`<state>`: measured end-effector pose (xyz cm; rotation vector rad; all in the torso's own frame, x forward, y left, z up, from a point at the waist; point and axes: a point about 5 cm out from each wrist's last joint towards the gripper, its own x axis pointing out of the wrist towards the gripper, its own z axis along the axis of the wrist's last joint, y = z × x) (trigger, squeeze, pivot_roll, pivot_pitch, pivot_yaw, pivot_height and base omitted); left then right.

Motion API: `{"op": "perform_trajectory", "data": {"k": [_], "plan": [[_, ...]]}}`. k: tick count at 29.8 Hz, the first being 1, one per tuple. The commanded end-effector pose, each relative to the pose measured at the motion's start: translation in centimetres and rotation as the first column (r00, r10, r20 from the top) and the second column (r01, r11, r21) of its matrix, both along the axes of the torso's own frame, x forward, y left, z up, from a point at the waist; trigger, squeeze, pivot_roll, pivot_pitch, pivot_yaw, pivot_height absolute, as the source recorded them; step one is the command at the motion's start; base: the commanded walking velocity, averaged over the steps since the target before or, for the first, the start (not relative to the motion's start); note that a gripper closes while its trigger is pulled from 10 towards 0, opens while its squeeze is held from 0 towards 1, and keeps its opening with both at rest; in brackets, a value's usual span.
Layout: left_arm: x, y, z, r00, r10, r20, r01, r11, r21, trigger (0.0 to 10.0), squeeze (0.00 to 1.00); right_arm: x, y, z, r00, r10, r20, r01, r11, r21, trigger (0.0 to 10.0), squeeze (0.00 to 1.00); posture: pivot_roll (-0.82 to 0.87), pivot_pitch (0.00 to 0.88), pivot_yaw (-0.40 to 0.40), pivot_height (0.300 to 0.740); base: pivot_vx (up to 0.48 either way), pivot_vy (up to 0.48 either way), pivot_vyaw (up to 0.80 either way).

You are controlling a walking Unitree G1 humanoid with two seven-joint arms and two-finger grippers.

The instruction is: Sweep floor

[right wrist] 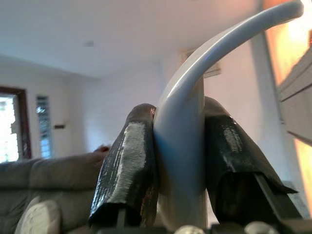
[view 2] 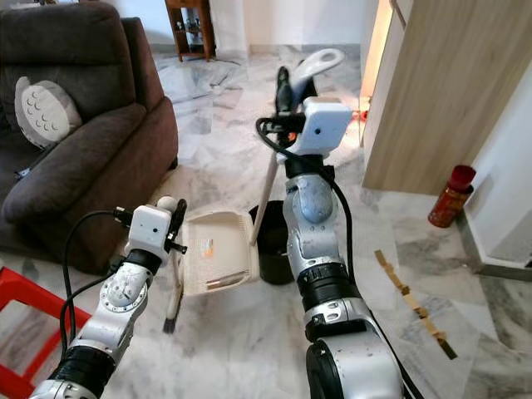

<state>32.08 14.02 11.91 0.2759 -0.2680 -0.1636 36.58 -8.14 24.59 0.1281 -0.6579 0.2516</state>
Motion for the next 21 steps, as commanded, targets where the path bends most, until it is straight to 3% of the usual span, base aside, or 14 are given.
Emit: {"op": "perform_trajectory", "data": {"k": [1,13,21], "plan": [[-0.1,0.6,1.4,0.997,0.010,0.078,-0.012,1.000,0.019,10.0,0.00,-0.1,0.7,1.3,0.998,0.023,0.057,-0.024,1.000,0.020,10.0,0.00,0.08,0.000,0.013,0.740,0.000,0.000,0.00],[-0.7,1.5,1.5,0.994,0.047,0.100,-0.050,0.998,0.028,10.0,0.00,0.0,2.6,1.6,0.994,0.098,0.054,-0.100,0.995,0.029,10.0,0.00,0.13,0.000,-0.015,0.740,0.000,0.000,0.00],[-0.5,0.9,1.3,0.996,0.030,0.086,-0.032,0.999,0.024,10.0,0.00,0.0,2.5,2.3,0.992,0.100,0.071,-0.103,0.994,0.040,10.0,0.00,0.09,0.000,0.012,0.740,0.250,0.000,-0.06]]}}
